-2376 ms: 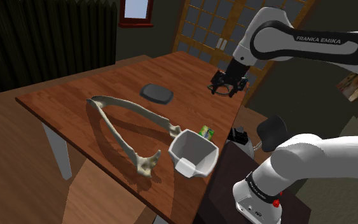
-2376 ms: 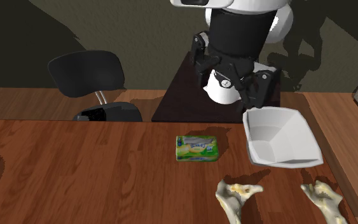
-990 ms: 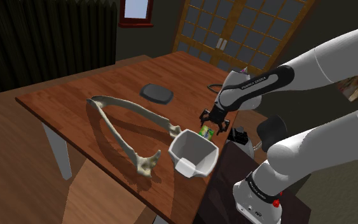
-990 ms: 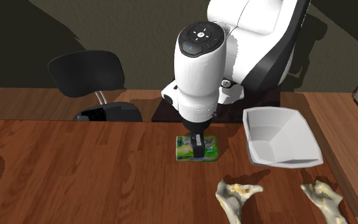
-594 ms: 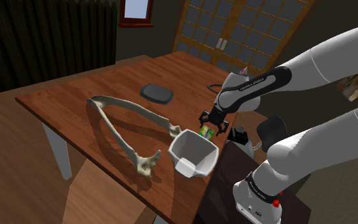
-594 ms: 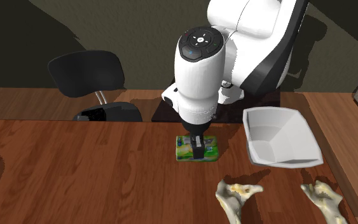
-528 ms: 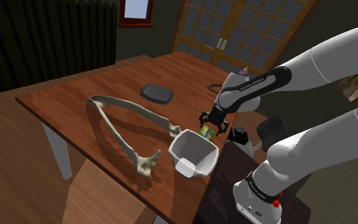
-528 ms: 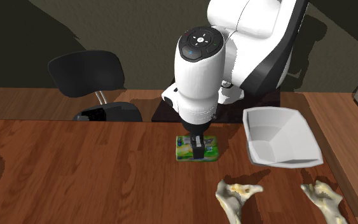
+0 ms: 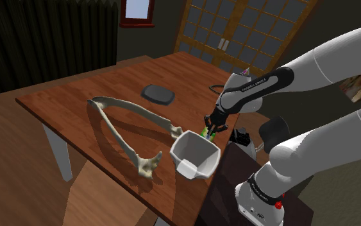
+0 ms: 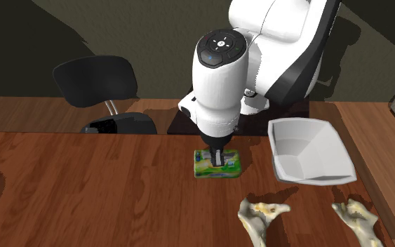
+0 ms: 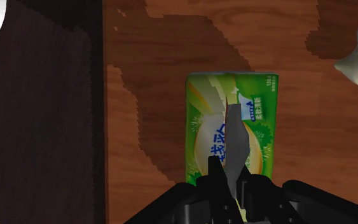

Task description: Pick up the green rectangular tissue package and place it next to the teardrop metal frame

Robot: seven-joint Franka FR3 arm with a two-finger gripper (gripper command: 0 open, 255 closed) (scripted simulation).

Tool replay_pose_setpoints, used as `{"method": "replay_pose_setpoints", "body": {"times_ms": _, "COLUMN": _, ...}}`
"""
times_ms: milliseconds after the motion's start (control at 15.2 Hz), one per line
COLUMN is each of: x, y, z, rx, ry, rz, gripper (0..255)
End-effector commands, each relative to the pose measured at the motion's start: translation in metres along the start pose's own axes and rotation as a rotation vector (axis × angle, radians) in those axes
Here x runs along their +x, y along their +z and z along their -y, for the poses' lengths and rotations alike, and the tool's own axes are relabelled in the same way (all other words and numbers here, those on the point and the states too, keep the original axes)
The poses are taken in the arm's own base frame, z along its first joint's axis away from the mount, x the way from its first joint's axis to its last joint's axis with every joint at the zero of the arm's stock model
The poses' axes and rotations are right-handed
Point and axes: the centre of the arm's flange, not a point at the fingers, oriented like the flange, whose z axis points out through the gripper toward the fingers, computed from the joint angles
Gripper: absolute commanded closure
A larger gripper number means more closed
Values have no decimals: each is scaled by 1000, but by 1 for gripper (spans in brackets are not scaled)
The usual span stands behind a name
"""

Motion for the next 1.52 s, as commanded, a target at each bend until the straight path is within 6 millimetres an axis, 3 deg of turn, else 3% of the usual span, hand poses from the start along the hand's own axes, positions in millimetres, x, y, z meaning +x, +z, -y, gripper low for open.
{"method": "replay_pose_setpoints", "body": {"times_ms": 0, "x": 0, "y": 0, "z": 0, "rx": -1, "ry": 0, "rz": 1, "gripper": 255}}
{"method": "replay_pose_setpoints", "body": {"times_ms": 198, "x": 0, "y": 0, "z": 0, "rx": -1, "ry": 0, "rz": 1, "gripper": 255}}
{"method": "replay_pose_setpoints", "body": {"times_ms": 1452, "x": -6, "y": -100, "z": -1, "rx": -1, "ry": 0, "rz": 1, "gripper": 255}}
